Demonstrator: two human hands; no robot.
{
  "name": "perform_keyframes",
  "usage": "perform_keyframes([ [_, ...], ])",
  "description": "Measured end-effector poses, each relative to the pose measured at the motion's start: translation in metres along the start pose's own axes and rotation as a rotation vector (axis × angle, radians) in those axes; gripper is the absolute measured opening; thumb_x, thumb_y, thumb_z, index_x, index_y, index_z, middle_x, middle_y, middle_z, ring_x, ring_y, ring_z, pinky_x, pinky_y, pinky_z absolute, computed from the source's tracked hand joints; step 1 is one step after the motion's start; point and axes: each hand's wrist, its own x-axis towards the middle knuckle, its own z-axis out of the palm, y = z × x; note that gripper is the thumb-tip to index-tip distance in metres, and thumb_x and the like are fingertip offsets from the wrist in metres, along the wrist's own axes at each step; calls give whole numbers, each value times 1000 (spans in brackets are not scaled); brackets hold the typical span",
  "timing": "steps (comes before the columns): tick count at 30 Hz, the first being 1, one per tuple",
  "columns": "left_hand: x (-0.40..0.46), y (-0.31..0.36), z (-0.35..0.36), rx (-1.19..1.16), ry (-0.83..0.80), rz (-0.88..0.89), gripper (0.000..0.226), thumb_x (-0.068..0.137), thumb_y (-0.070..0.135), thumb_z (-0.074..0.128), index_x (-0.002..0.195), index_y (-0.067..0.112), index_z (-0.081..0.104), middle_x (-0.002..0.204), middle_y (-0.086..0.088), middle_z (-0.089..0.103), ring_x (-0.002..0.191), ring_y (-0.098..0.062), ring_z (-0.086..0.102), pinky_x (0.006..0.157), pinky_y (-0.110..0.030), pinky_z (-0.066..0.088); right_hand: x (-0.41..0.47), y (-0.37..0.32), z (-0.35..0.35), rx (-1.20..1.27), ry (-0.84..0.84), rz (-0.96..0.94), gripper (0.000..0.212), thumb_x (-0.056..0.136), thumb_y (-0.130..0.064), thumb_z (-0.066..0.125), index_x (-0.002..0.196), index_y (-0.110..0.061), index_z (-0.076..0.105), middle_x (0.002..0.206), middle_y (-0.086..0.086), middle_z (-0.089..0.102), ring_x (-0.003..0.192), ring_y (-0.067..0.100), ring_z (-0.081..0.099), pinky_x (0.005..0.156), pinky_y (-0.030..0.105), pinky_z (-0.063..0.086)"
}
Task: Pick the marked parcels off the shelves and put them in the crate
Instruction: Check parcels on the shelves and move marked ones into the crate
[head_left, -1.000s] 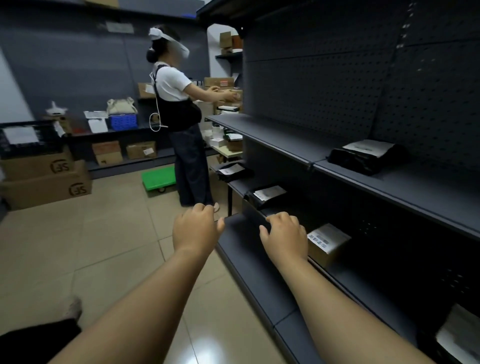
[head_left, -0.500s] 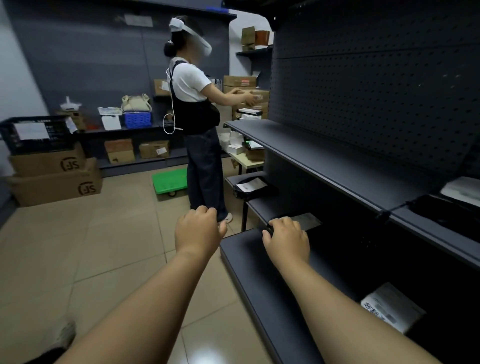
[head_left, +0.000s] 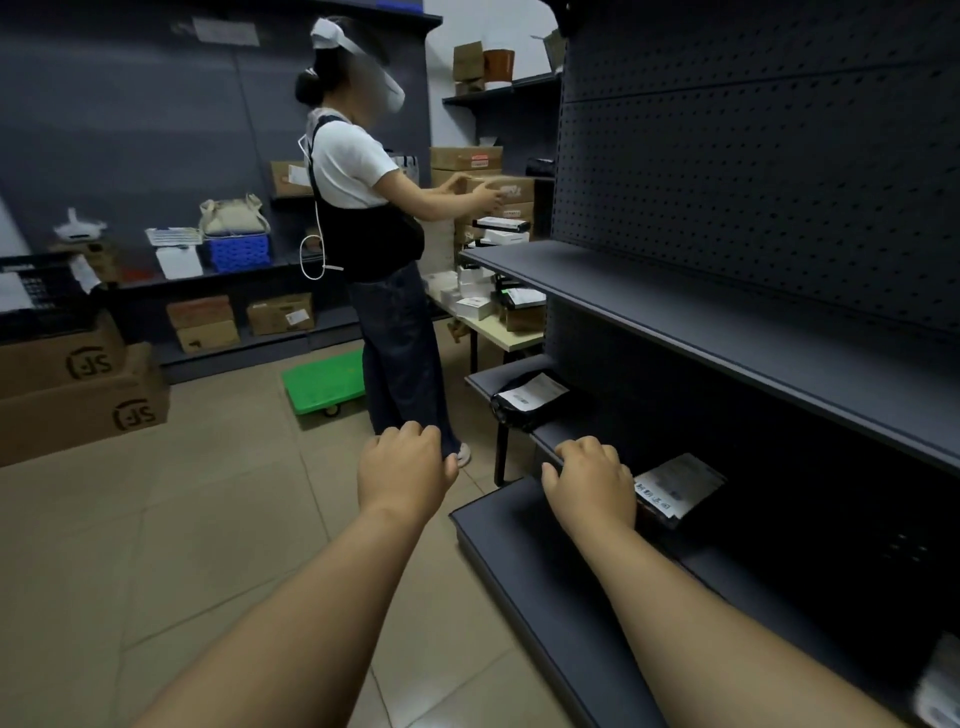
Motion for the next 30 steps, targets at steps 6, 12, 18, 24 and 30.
perform_keyframes([
  [6,60,-70,16,52,-3,144,31,92,46,43,100,21,59,102,0,62,96,-21,57,78,-33,38,29,-67,41,5,44,188,33,93,-38,46,119,-21,57,122,0,55,115,21,46,93,35,38],
  [12,113,-108,50,51,-11,269,32,92,46,44,103,20,59,102,0,62,95,-22,57,79,-33,39,54,-105,75,19,70,310,35,93,-38,46,123,-22,56,125,0,54,117,21,45,94,35,38],
  [18,156,-106,91,-14,-29,345,32,92,48,42,97,20,58,97,0,61,91,-21,57,75,-33,38,80,-111,100,-1,61,412,37,94,-37,45,126,-22,54,127,0,53,120,21,44,97,35,37],
  [24,209,-92,131,-50,-36,412,31,91,49,44,95,21,58,97,1,62,92,-21,58,79,-34,40,122,-106,127,-20,75,472,35,93,-37,47,124,-21,56,124,0,55,116,21,46,95,34,38],
  [30,273,-73,166,-122,-78,473,29,91,46,45,97,21,59,102,1,62,97,-21,57,84,-34,39,179,-95,149,-33,82,525,36,94,-35,46,126,-22,55,127,-1,53,119,20,45,96,33,37],
])
